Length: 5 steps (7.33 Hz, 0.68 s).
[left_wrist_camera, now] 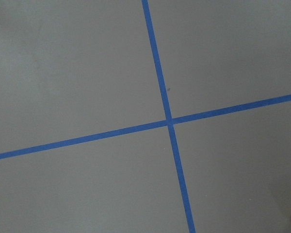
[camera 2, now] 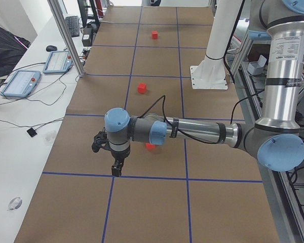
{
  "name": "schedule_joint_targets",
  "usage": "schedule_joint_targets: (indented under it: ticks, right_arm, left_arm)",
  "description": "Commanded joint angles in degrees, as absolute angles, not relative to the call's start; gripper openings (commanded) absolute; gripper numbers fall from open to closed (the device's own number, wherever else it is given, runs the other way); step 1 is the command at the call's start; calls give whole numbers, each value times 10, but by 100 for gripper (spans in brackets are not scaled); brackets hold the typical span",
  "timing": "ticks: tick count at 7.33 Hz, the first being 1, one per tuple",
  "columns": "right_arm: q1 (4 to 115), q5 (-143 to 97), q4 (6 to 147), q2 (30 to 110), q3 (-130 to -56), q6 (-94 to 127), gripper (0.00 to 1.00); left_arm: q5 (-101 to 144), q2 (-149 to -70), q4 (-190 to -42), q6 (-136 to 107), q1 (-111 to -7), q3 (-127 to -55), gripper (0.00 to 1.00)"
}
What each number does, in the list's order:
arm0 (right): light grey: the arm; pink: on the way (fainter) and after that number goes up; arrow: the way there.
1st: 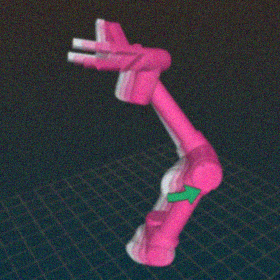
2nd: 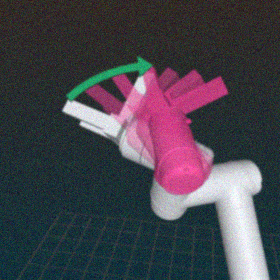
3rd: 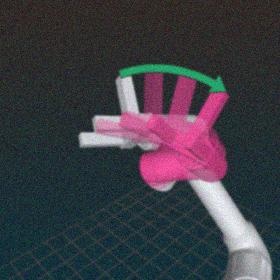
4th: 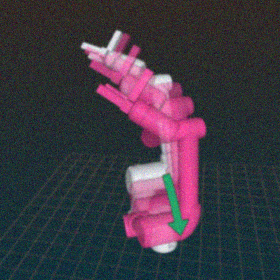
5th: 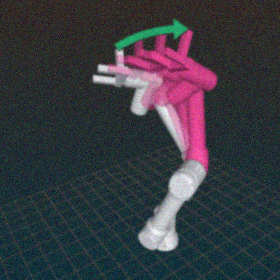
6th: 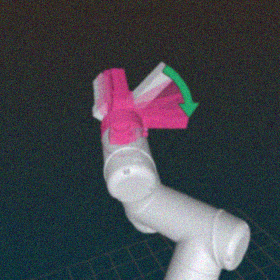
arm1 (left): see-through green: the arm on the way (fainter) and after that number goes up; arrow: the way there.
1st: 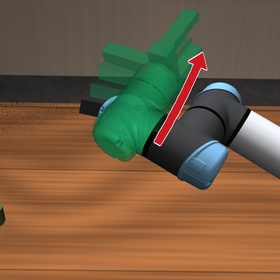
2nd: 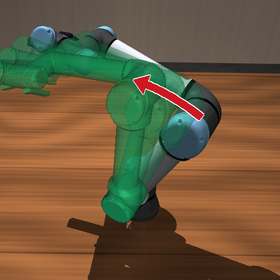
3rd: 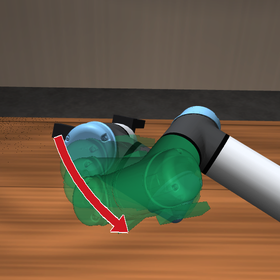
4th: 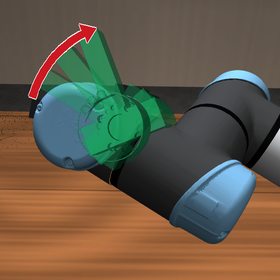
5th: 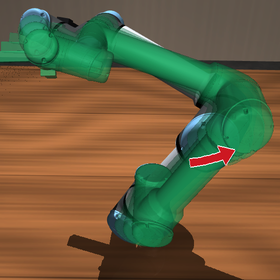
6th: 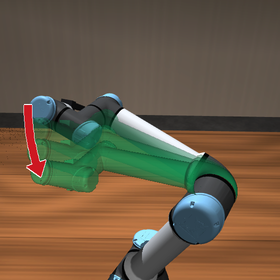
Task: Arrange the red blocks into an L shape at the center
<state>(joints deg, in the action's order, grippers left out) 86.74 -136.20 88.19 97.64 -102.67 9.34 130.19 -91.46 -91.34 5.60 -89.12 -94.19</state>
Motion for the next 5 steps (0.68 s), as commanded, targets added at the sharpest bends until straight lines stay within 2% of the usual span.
schedule_joint_targets:
  ticks: [1, 5]
  right_arm:
    - [867, -1363, 880, 976, -1031, 95, 99]
    - [867, -1363, 879, 943, -1030, 98, 99]
  left_arm:
    - [1302, -915, -914, 57, -891, -942, 100]
    - [1332, -946, -913, 53, -882, -975, 100]
